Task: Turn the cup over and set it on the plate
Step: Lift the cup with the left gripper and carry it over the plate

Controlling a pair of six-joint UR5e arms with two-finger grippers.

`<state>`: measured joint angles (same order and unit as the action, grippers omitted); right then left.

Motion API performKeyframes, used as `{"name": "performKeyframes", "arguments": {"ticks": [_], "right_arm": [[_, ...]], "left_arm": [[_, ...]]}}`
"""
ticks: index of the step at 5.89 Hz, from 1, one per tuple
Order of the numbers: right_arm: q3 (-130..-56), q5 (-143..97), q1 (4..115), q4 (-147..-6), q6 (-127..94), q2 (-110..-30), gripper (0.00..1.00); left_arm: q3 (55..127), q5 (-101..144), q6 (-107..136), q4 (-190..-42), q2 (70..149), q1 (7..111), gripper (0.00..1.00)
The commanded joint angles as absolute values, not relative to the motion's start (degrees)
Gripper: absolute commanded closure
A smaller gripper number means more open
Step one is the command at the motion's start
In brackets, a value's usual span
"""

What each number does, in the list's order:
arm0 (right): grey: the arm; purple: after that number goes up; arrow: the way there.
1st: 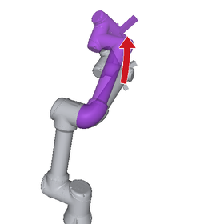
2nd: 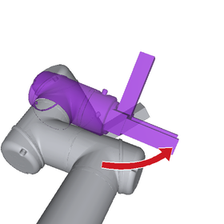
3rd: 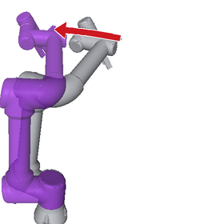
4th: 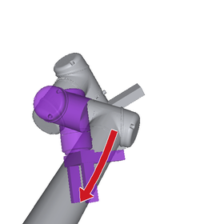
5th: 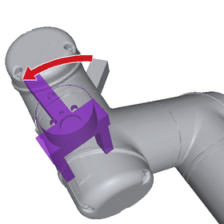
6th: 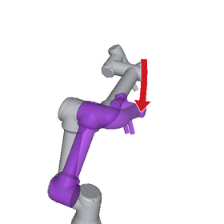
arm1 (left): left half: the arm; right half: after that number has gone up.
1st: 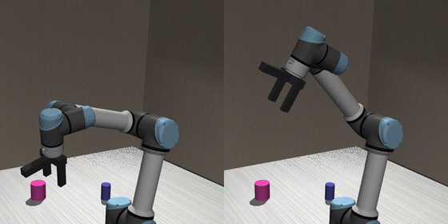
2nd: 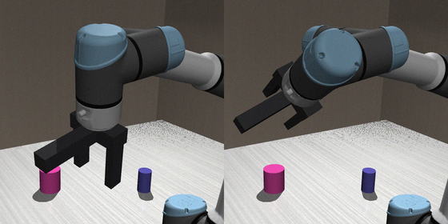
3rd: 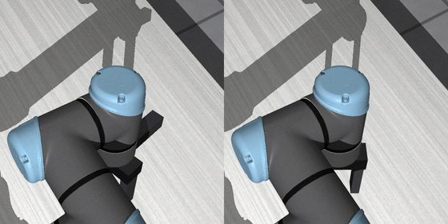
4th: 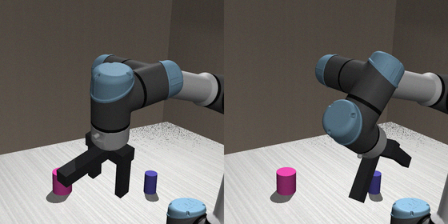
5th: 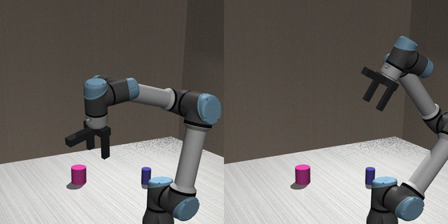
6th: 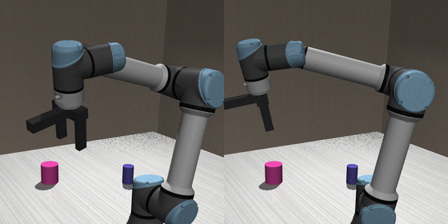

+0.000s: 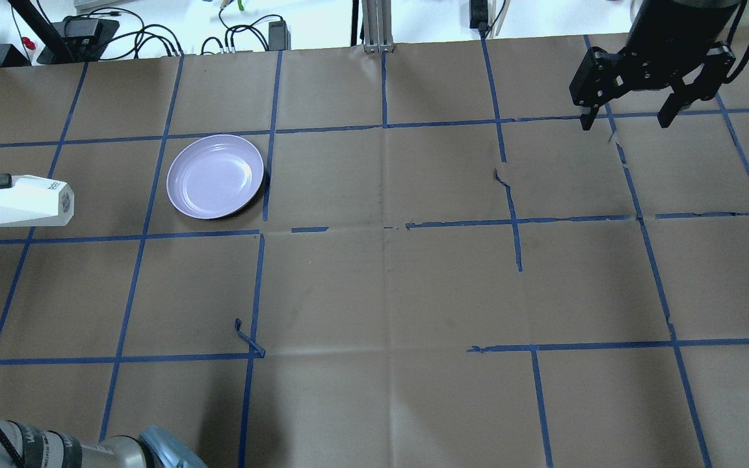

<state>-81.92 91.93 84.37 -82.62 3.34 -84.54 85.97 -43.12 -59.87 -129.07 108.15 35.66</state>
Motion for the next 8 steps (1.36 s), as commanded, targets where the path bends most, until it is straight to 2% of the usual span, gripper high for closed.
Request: {"name": "performKeyframes", "arguments": {"ticks": [1, 3, 5, 6, 8], "right_arm": [[-81.9, 91.9, 84.4, -82.6, 3.3, -84.6, 0.00], [-81.9, 91.9, 84.4, -82.6, 3.3, -84.6, 0.00], [-81.9, 91.9, 84.4, -82.6, 3.3, -84.6, 0.00], [-81.9, 91.9, 84.4, -82.6, 3.3, -84.6, 0.00], [-81.9, 91.9, 84.4, -82.6, 3.3, -84.6, 0.00]], "left_arm": [[86.0, -45.6, -42.7, -113.1, 103.7, 43.0, 1.00], [85.9, -60.9, -19.3, -87.0, 103.4, 61.3, 1.00], [86.0, -83.4, -8.1, -75.5, 103.2, 80.7, 1.00], [86.8, -91.3, -6.8, -71.4, 104.3, 86.0, 1.00], [91.4, -92.3, -7.0, -59.4, 108.3, 86.7, 1.00]]}}
